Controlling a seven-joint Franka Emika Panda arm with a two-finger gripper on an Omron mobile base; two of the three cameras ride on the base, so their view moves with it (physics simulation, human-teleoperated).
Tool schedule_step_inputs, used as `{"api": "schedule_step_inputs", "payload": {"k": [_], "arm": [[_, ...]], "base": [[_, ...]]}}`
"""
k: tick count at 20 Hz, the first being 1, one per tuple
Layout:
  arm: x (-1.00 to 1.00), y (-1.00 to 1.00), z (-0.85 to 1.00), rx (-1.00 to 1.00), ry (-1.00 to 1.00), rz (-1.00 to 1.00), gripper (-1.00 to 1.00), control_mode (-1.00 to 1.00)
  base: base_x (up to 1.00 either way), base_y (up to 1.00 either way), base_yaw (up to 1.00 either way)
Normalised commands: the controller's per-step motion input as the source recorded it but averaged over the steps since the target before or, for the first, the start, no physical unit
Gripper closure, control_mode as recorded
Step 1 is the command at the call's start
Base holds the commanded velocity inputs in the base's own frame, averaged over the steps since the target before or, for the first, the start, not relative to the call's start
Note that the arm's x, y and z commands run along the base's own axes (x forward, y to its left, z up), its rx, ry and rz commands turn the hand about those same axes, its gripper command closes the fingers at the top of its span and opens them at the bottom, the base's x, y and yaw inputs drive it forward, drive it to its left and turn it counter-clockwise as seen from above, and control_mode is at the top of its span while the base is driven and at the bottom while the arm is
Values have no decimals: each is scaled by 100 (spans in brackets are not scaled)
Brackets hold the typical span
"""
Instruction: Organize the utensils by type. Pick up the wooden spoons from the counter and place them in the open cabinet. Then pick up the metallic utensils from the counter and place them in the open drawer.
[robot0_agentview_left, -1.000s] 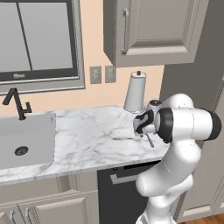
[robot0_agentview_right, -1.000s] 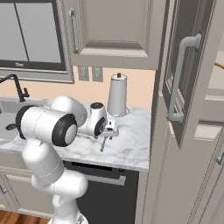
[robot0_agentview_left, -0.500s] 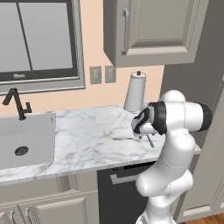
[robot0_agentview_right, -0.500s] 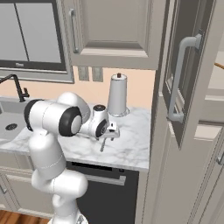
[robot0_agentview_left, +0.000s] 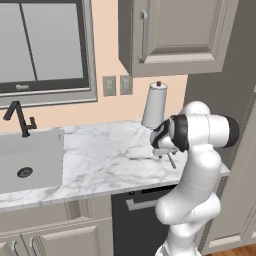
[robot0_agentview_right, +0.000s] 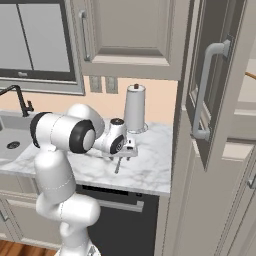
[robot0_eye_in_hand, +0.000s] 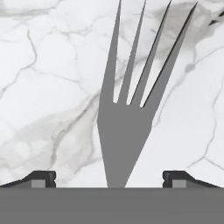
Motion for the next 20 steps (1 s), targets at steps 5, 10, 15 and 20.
{"api": "schedule_step_inputs", "payload": {"k": [5,10,15,20], "arm": [[0,-15,-70,9,0,-1,100,-100],[0,-11,-68,9,0,-2,100,-100],[-2,0,-63,5,0,-4,100,-100],[-38,0,-11,1,0,-2,100,-100]], "base": [[0,0,0],[0,0,0],[0,0,0],[0,0,0]]}}
